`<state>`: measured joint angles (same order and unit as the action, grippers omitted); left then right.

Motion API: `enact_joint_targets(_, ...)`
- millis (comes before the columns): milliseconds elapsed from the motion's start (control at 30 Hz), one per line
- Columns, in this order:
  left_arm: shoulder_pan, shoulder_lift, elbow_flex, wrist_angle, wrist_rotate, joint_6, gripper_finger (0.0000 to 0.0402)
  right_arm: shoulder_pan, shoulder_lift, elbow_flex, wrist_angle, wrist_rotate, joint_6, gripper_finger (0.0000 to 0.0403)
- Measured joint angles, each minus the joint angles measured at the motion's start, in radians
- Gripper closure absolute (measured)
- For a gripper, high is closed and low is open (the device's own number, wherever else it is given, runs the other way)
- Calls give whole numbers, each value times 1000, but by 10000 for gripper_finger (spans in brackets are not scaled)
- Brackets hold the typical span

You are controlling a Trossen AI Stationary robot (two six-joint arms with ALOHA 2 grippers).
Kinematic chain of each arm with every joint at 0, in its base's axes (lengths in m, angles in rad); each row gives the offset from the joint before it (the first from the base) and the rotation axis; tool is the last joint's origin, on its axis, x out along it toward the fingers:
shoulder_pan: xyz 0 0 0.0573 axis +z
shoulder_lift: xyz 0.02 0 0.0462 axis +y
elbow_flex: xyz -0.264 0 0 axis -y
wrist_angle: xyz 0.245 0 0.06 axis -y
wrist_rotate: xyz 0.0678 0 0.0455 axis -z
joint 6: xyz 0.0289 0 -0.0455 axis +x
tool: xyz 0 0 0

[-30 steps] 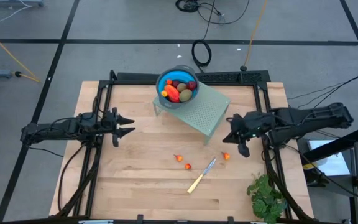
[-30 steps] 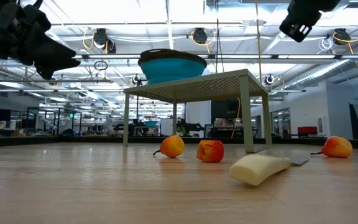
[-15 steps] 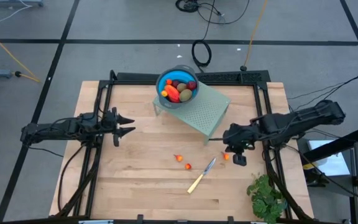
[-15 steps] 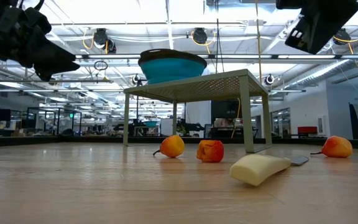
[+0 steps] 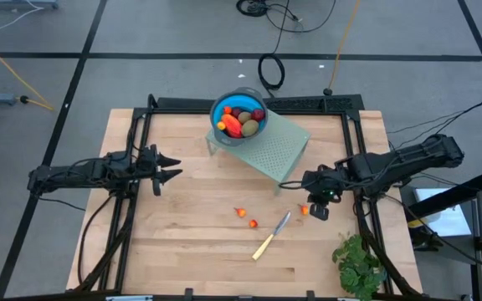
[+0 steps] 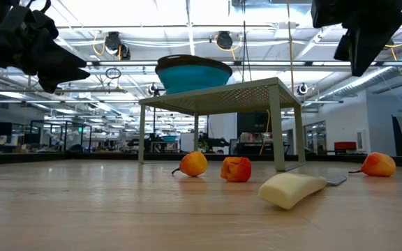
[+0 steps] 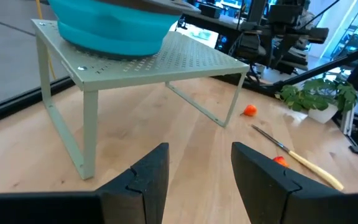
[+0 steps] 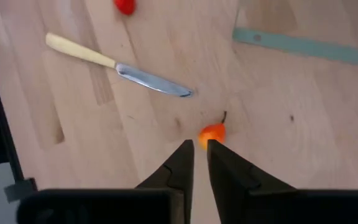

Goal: Pick & Place Fruit
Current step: Put the peach into the blue strainer bowl on the shelf

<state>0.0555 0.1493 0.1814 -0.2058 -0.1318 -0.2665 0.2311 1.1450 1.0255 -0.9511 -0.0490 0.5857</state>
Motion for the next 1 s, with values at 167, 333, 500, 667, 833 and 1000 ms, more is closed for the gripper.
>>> enact_joint_targets(167, 0, 0, 0, 0, 0, 0, 226, 0, 0, -1, -5, 0, 67, 330)
enact_joint_targets(333, 0, 0, 0, 1, 0, 0, 227, 0, 0, -2, -5, 0, 109, 300)
enact_joint_targets(500, 0, 0, 0, 2, 0, -2, 227, 0, 0, -2, -5, 0, 112, 277)
enact_joint_targets(667, 0, 0, 1, 2, 1, -4, 227, 0, 0, -2, -5, 0, 152, 274)
enact_joint_targets(833, 0, 0, 1, 2, -30, 2, 227, 0, 0, -3, -5, 0, 191, 281)
enact_joint_targets(1000, 0, 0, 1, 1, -56, 18, 227, 0, 0, -3, -5, 0, 266, 279)
